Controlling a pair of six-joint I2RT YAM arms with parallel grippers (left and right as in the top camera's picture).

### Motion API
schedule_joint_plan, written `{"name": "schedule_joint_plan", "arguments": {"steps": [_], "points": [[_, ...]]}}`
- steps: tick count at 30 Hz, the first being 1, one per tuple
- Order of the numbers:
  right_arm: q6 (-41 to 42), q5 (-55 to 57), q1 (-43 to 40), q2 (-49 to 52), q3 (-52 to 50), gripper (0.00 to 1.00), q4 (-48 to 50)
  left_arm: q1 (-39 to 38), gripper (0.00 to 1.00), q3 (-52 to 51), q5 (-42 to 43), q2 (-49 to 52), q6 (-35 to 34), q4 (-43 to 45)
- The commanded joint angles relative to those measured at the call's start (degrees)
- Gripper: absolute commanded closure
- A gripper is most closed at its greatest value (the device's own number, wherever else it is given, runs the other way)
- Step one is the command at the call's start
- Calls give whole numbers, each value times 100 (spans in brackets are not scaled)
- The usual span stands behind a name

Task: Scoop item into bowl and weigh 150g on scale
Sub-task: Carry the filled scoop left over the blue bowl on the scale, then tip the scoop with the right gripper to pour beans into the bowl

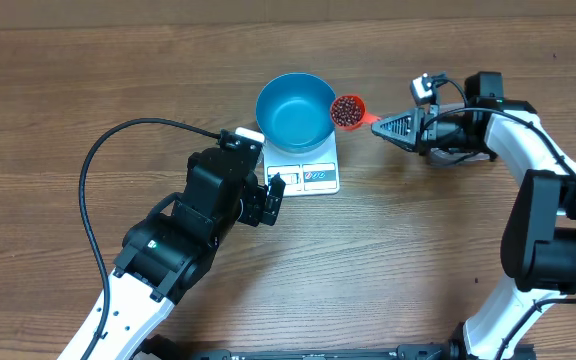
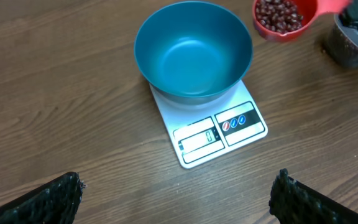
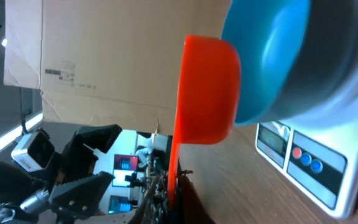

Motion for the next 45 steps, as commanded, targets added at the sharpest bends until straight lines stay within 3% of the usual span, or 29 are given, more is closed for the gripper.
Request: {"name": "schedule_joint_plan", "arguments": {"steps": [1,8,16,27,35,41,45], "points": [[752,-153,199,55,9,96,485,-33,1,-9,-76,31,-15,4],[1836,155,614,55,9,96,1853,-33,0,-9,-76,31,-15,4],[1941,979,1084,55,9,96,2929,-33,0,-9,-76,33,-15,4],[933,1222,1158,55,9,96,3954,-33,1,-9,-76,31,-15,4],[251,1222,1158,55,7,96,3976,-33,1,-9,-76,31,-15,4],[240,1510,1158,55,7,96,3978,-33,0,-9,-76,31,-15,4],[-295,1539,1158,55,7,96,3956,-33,1,-9,-76,31,-15,4]]}}
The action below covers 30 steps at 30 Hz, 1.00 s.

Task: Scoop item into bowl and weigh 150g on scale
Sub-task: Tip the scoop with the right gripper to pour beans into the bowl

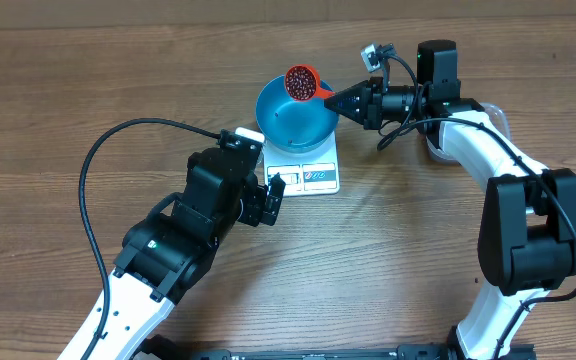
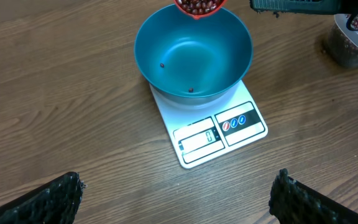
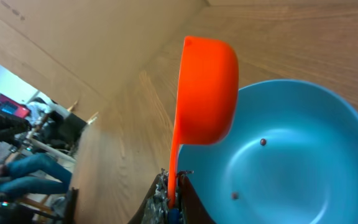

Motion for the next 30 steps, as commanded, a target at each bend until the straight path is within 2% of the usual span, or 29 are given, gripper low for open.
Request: {"name": "schedule_joint_plan", "arguments": {"steps": [1,22,30], "points": [[-658,66,-7,52,17,96,33,-33,1,-9,-76,31,-15,4],[-3742,76,-7,52,17,96,-76,-33,0,-9,-76,31,-15,4],[-4852,802,-7,52,17,96,-245,-33,1,-9,-76,31,-15,4]]}}
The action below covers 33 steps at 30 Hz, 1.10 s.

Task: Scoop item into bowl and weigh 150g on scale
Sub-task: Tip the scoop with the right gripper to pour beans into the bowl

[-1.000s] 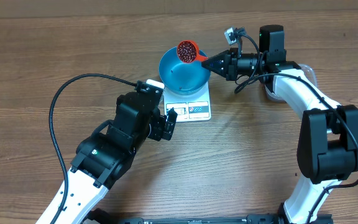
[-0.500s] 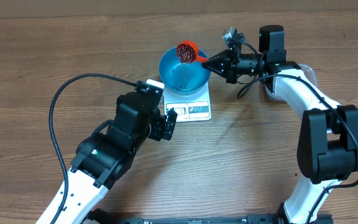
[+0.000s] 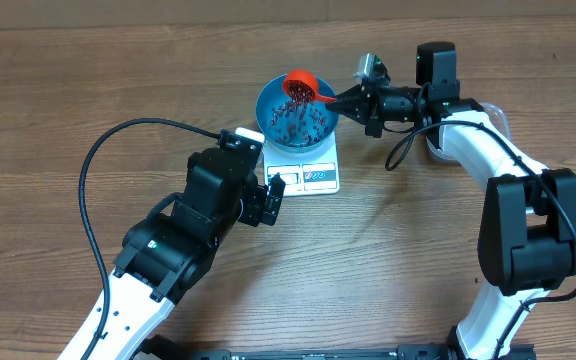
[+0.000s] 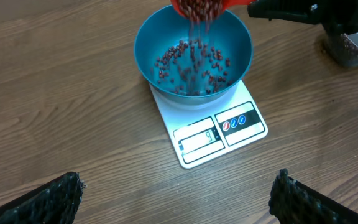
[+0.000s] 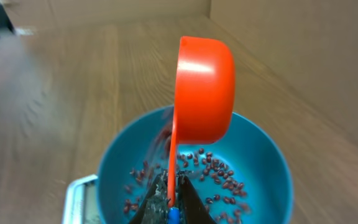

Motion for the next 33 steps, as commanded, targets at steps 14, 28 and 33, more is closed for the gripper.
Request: {"name": "schedule_joint_plan", "arguments": {"steps": [14,28,33], "points": [[-1403,992,-7,52,17,96,2,-33,0,-9,-76,31,-15,4],[-1091,999,-7,-380,20,96,37,-33,1,-9,-76,31,-15,4],[-428,1349,-11,-820,20,96,9,-33,0,-9,-76,31,-15,4]]}}
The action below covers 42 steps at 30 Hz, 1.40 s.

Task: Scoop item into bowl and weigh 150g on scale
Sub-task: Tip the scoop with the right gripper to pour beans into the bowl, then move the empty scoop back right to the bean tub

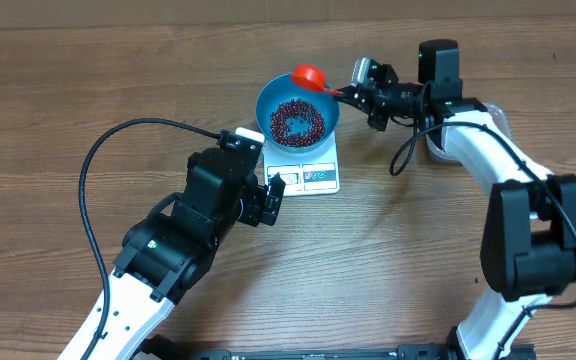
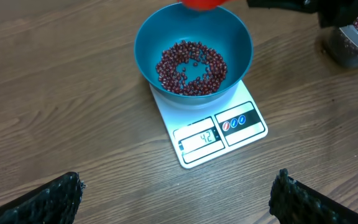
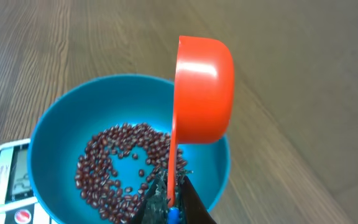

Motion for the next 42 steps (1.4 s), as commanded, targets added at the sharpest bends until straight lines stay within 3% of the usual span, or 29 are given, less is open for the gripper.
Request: {"name": "schedule_joint_plan", "arguments": {"steps": [1,8,13,16,20,25,36,42], "points": [[651,356,-11,-699,20,96,-50,-33,0,-9,-76,31,-15,4],[756,1523,-11,-1554,20,96,-1233,-33,0,-9,-76,31,-15,4],[835,3344,-11,-2192,20,96,-2210,-33,1,-9,-76,31,-15,4],[1362,4937,-11,-2577,20,96,-2839,-33,0,-9,-76,31,-15,4],[1749,5995,-11,-2752,20,96,-3486,-33,1,-9,-76,31,-15,4],[1937,6205,-17,-2715,17,96,-4118,-33,1,-9,-76,31,-13,4],[3762,6557,-966,-2677,13,96,-4087,-33,0,-9,-76,31,-15,4],[3832,6384,-1480,-2564,9,96,-4325,-33,0,-9,-76,31,-15,4]]}}
